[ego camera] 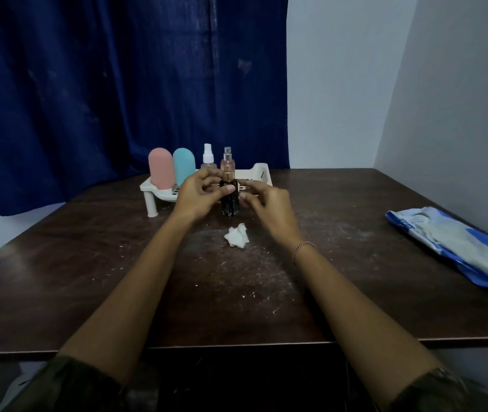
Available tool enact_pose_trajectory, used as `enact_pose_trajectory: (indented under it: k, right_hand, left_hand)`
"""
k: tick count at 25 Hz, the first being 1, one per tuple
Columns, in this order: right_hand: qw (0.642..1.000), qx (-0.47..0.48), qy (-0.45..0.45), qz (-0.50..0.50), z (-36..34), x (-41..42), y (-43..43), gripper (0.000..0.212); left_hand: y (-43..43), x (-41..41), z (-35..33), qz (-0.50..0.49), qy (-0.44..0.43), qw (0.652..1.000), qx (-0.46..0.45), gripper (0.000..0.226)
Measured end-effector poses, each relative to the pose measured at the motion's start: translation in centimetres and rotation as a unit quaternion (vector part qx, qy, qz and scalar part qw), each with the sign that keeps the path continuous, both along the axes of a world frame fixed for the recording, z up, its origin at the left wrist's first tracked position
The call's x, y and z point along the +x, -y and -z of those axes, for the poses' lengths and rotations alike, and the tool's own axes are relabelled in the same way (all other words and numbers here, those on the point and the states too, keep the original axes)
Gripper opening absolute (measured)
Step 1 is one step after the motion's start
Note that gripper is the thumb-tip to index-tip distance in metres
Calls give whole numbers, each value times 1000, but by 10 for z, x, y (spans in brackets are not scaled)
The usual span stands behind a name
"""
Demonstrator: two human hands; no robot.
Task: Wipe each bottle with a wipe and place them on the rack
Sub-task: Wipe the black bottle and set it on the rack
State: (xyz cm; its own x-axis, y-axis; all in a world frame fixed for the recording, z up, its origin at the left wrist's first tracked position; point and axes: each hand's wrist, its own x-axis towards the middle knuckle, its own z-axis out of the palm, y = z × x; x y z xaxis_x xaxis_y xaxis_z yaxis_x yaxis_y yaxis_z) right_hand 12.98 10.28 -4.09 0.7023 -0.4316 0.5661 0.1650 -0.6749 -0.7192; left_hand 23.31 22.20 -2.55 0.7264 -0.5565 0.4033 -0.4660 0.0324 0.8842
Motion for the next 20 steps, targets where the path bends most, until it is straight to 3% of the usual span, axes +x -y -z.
enact_pose_trajectory:
  k: [2, 4, 10, 16, 18, 20]
  right_hand:
    - [999, -25, -34, 0, 5, -2, 2, 30]
    - [990, -114, -89, -1, 5, -7, 7, 25]
    - [952, -192, -214, -102, 8, -9, 7, 29]
    - [927, -254, -245, -130, 8, -6, 2, 30]
    - [935, -246, -232, -108, 5, -7, 3, 27]
    - [962, -210, -160, -67, 2, -8, 6, 26]
  left_hand:
    - [-1, 6, 7, -4, -41, 998, -41, 28]
    - [-1, 8, 10, -3, -69, 996, -49, 31]
    - [-4, 20, 20, 27, -85, 996, 10, 49]
    - [-7, 20, 24, 64, -73, 995, 13, 44]
    - [-8, 18, 24, 70, -70, 995, 20, 44]
    - [-9, 18, 23, 80, -60, 995, 25, 45]
